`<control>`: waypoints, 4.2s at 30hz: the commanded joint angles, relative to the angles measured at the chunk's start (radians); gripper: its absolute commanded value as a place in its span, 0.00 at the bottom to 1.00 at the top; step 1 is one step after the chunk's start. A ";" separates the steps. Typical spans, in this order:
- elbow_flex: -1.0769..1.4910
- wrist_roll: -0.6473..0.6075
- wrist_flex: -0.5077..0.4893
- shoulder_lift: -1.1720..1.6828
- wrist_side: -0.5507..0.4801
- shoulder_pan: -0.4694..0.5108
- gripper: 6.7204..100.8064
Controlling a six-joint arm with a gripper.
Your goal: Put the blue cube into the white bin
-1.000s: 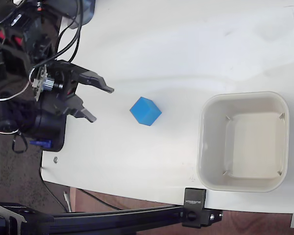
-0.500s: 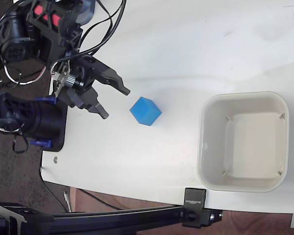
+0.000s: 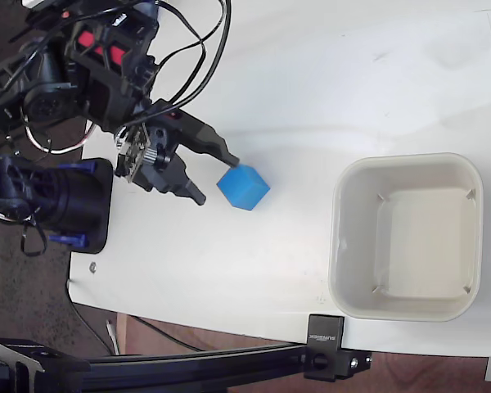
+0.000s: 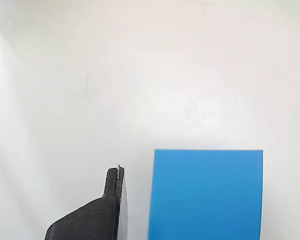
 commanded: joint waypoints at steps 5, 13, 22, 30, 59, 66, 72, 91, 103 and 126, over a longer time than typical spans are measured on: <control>-0.021 -0.002 -0.029 -0.011 0.000 0.011 0.99; -0.055 0.002 -0.037 -0.048 0.008 -0.006 0.99; -0.054 -0.015 -0.080 -0.064 -0.002 -0.002 0.98; -0.063 -0.034 -0.117 -0.092 -0.014 0.008 0.93; -0.018 -0.028 -0.146 -0.112 -0.028 0.041 0.72; -0.031 -0.034 -0.135 -0.115 -0.037 0.040 0.62; -0.075 -0.035 -0.064 -0.110 -0.041 0.032 0.50; -0.581 -0.721 -0.046 -0.130 -0.318 0.350 0.49; -0.640 -0.957 -0.469 -0.353 -0.629 0.569 0.49; -0.672 -1.045 -0.634 -0.434 -0.646 0.607 0.99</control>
